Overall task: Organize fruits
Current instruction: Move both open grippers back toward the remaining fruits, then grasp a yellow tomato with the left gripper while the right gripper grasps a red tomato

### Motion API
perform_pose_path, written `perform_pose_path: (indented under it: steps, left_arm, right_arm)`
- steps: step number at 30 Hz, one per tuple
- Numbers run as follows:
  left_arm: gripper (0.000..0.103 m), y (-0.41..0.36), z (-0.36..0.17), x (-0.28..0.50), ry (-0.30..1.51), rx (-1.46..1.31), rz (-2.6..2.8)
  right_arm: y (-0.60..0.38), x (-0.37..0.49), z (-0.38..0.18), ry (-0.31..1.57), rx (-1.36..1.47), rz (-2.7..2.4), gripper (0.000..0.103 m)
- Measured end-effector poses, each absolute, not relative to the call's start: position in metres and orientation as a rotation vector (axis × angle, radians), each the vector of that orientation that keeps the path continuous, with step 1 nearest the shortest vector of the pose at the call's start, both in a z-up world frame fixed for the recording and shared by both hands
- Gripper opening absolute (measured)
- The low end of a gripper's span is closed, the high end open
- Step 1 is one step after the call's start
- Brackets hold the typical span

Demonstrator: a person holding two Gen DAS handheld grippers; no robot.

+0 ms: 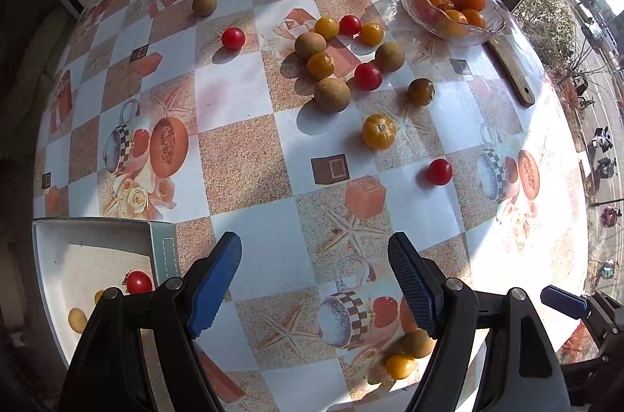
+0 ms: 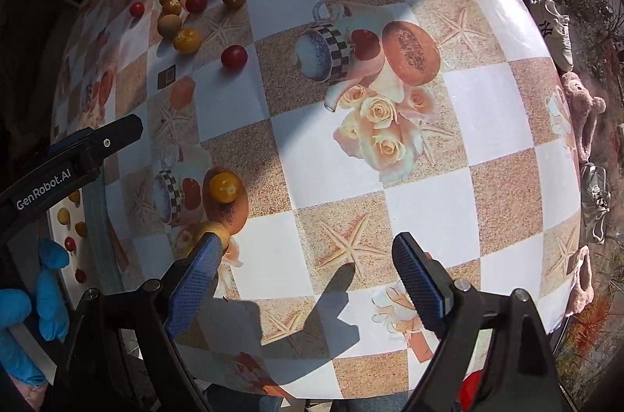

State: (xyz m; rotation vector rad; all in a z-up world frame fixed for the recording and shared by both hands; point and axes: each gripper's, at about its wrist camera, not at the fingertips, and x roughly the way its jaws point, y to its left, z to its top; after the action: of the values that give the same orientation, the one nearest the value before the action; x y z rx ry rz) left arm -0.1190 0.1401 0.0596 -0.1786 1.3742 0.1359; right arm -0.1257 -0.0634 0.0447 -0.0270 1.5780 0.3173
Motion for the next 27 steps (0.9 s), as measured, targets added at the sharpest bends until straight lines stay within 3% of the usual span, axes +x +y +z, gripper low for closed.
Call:
perform_pose_path:
  steps: [10,13,15,17,18,21,27]
  left_arm:
    - [0.078,0.135,0.038,-0.073,1.355,-0.269,0.139]
    - [0.063,0.133,0.03,-0.063,1.363,-0.283,0.137]
    - [0.063,0.131,0.026,-0.06,1.368,-0.284,0.147]
    - [0.05,0.131,0.022,-0.057,1.372,-0.285,0.145]
    - [0.05,0.13,0.023,-0.056,1.36,-0.275,0.148]
    - [0.028,0.128,0.023,-0.054,1.35,-0.244,0.158]
    - [0.026,0.141,0.023,-0.053,1.332,-0.259,0.172]
  right_arm:
    - [-0.039,-0.093,0.048,1.49,-0.058,0.364,0.091]
    - [-0.035,-0.089,0.044,1.488,-0.053,0.379,0.086]
    - [-0.032,-0.087,0.042,1.483,-0.052,0.389,0.083]
    - [-0.028,-0.084,0.039,1.475,-0.047,0.402,0.08]
    - [-0.026,-0.082,0.038,1.47,-0.045,0.408,0.078]
    - [-0.018,-0.077,0.033,1.457,-0.046,0.425,0.073]
    - [-0.003,-0.065,0.025,1.432,-0.049,0.455,0.068]
